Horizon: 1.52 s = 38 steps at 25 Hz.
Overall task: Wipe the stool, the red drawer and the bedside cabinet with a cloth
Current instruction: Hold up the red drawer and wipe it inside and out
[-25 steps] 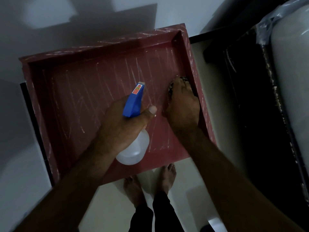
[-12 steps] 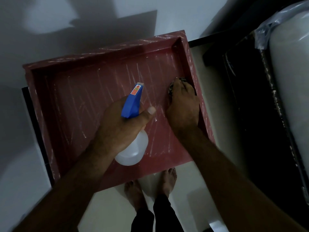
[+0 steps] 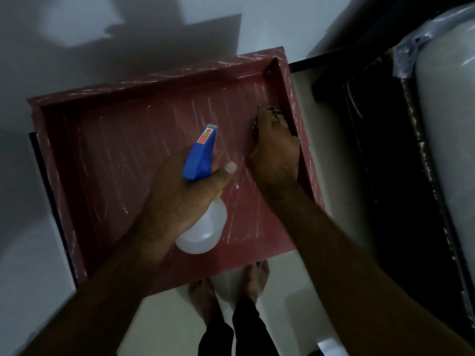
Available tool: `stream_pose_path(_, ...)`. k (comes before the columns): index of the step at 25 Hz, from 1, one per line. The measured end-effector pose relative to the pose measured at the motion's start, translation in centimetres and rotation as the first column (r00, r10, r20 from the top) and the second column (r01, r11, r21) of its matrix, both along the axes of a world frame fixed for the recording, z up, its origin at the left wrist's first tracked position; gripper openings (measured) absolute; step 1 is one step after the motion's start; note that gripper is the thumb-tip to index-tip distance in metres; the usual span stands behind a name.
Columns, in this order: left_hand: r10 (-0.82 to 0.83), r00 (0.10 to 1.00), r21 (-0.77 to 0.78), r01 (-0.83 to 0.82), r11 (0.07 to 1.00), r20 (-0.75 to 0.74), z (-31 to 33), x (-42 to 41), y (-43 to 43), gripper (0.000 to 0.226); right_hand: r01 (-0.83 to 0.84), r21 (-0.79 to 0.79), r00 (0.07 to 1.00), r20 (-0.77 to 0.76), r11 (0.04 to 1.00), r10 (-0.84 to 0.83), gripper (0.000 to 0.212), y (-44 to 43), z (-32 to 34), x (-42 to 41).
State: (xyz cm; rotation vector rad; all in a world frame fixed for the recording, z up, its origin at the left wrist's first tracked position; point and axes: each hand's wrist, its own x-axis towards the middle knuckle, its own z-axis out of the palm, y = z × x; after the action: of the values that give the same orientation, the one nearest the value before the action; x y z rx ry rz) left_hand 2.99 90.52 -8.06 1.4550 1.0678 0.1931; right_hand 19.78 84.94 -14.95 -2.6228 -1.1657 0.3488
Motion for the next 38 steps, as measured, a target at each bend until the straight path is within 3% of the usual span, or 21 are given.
stream_pose_path(18,-0.001,1.000,-0.006,0.001,1.000,0.013,-0.1,0.4,0.6,0.044,0.043,0.005,0.998,-0.044,0.999,-0.043,0.068,3.6,-0.4,1.3)
stream_pose_path(23,0.012,1.000,0.002,-0.012,1.000,0.000,0.4,0.6,0.7,0.040,0.030,-0.039,0.998,-0.048,0.999,-0.031,0.079,2.3,-0.5,1.1)
stream_pose_path(29,0.001,1.000,0.007,-0.001,1.000,0.020,-0.1,0.6,0.8,0.044,0.027,-0.007,0.999,-0.040,1.000,-0.027,0.070,4.3,-0.1,1.6)
stream_pose_path(33,0.001,1.000,-0.003,-0.001,1.000,0.006,-0.2,0.6,0.7,0.043,0.022,-0.020,0.998,-0.063,1.000,-0.023,0.081,5.1,0.2,2.2)
stream_pose_path(38,-0.012,1.000,0.004,0.012,1.000,0.022,0.0,0.7,0.8,0.043,0.016,-0.003,0.997,-0.074,1.000,-0.016,0.080,4.9,0.3,2.1)
